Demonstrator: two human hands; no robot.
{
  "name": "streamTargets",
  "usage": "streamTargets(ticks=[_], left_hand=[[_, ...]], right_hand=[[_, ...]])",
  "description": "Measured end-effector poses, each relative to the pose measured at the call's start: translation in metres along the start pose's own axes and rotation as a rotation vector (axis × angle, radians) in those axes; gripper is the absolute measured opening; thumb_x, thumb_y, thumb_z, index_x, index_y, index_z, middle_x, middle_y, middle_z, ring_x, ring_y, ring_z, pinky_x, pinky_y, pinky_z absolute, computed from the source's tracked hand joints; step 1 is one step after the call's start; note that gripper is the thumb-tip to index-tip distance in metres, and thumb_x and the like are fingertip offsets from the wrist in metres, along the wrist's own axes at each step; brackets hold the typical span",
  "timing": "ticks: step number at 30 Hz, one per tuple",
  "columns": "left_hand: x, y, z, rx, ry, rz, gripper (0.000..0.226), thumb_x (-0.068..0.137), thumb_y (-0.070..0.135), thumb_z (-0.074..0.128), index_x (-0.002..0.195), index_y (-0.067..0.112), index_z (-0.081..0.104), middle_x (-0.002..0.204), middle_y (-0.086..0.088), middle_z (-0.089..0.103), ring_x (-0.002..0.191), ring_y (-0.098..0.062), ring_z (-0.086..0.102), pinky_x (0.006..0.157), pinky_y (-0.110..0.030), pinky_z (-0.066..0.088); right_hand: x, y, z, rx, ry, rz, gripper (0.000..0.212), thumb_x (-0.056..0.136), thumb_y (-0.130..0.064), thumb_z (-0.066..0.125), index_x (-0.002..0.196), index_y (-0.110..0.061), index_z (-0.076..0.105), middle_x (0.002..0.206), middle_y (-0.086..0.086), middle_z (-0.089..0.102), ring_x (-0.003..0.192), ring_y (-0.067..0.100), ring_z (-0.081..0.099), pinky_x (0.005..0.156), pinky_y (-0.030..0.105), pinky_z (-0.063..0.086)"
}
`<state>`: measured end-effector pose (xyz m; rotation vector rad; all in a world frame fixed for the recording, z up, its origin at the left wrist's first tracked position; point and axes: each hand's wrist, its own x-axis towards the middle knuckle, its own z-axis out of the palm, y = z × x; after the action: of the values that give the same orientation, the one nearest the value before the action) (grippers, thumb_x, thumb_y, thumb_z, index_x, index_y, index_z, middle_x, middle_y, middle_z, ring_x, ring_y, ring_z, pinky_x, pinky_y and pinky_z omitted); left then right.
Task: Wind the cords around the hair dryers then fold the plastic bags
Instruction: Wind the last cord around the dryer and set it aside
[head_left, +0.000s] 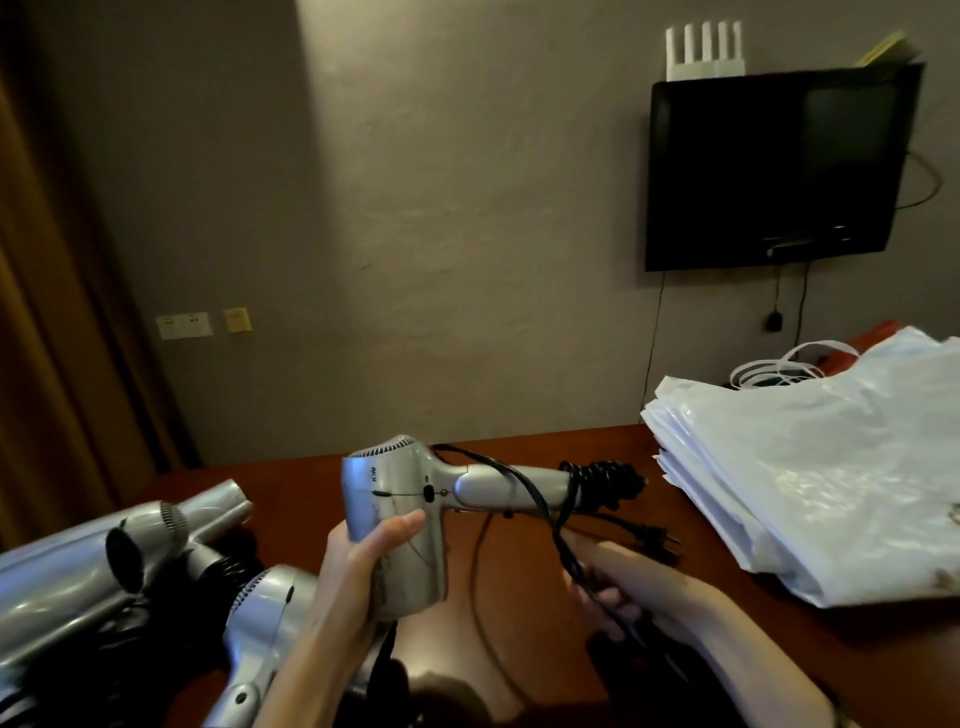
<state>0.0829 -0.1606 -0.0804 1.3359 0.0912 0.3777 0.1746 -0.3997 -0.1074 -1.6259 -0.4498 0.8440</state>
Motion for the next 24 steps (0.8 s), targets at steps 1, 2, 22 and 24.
streamTargets(ticks=[1, 2, 22, 24], left_hand=[[0.000, 0.000, -0.002, 0.019, -0.021, -0.003, 0.070, 0.033, 0.035, 0.078, 0.096, 0.007, 0.069, 0.078, -0.015, 0.072, 0.063, -0.025, 0.068, 0.050, -0.032, 0.055], [-0.001, 0.001, -0.003, 0.046, -0.048, -0.008, 0.071, 0.033, 0.034, 0.078, 0.096, 0.005, 0.069, 0.078, -0.016, 0.071, 0.063, -0.025, 0.068, 0.050, -0.032, 0.055], [0.004, -0.007, -0.002, 0.374, 0.178, 0.244, 0.065, 0.034, 0.051, 0.080, 0.087, 0.016, 0.068, 0.080, -0.010, 0.073, 0.084, -0.035, 0.069, 0.077, -0.054, 0.054], [0.005, -0.007, -0.003, 0.363, 0.231, 0.260, 0.062, 0.036, 0.053, 0.079, 0.086, 0.020, 0.067, 0.078, -0.006, 0.073, 0.082, -0.032, 0.069, 0.077, -0.054, 0.055]], right_hand=[[-0.002, -0.001, -0.004, -0.016, 0.026, -0.004, 0.043, 0.082, -0.057, 0.062, 0.069, -0.017, 0.052, 0.052, -0.009, 0.038, 0.043, 0.004, 0.031, 0.046, 0.017, 0.022], [-0.005, -0.001, -0.010, -0.018, 0.050, -0.017, 0.038, 0.081, -0.049, 0.069, 0.071, -0.016, 0.052, 0.052, -0.010, 0.042, 0.044, 0.003, 0.033, 0.046, 0.015, 0.024], [0.013, -0.076, 0.010, -0.738, 0.431, -0.252, 0.028, 0.099, -0.009, 0.039, 0.108, -0.010, 0.066, 0.075, 0.003, 0.062, 0.056, 0.011, 0.054, 0.058, 0.022, 0.042], [0.014, -0.064, 0.023, -0.422, 0.517, -0.356, 0.023, 0.101, -0.007, 0.038, 0.116, -0.010, 0.054, 0.083, 0.002, 0.067, 0.053, 0.009, 0.059, 0.054, 0.018, 0.043]])
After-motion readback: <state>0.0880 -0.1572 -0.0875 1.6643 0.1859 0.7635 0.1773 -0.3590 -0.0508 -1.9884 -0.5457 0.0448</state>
